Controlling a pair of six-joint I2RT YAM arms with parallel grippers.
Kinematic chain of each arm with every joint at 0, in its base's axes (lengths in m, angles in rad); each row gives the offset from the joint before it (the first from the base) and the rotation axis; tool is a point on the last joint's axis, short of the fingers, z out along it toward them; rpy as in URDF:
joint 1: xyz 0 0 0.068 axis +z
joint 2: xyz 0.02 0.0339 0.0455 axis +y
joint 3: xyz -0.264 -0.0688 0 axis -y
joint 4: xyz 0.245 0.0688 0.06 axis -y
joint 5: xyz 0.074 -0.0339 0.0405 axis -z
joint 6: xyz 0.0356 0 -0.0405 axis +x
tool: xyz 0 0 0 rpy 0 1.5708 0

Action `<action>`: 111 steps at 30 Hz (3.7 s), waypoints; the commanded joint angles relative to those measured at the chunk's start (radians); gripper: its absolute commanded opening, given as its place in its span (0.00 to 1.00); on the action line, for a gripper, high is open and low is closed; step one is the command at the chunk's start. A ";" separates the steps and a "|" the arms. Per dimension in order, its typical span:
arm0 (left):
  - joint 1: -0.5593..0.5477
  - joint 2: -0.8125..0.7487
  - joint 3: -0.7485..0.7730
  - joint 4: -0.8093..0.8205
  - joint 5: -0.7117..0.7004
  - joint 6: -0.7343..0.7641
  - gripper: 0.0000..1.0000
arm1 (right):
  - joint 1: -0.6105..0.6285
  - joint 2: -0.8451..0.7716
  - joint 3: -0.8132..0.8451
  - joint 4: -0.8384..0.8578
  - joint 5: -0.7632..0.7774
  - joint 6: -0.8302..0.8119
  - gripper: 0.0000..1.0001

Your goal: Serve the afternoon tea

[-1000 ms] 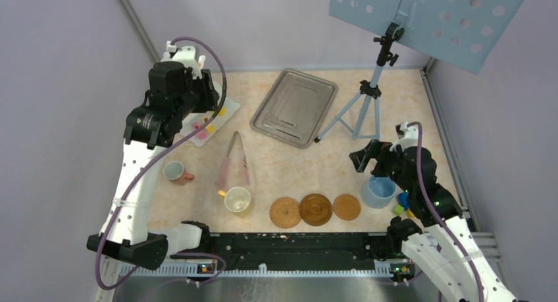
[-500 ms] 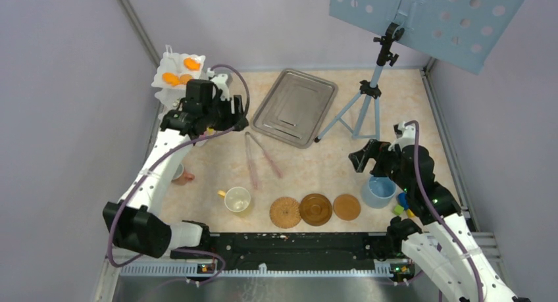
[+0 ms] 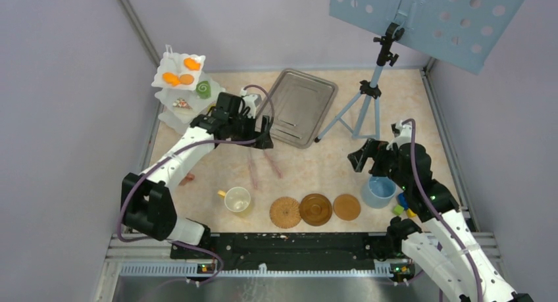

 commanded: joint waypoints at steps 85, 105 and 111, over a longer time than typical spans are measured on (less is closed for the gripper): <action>-0.248 -0.563 -0.214 0.365 -0.751 0.048 0.99 | 0.667 1.180 0.316 0.643 0.360 0.177 0.79; -0.247 -0.649 -0.234 0.383 -0.792 0.031 0.99 | 0.665 1.425 0.704 0.511 0.440 0.151 0.71; -0.248 -0.667 -0.235 0.383 -0.799 0.025 0.99 | 0.664 1.517 0.766 0.525 0.447 0.071 0.59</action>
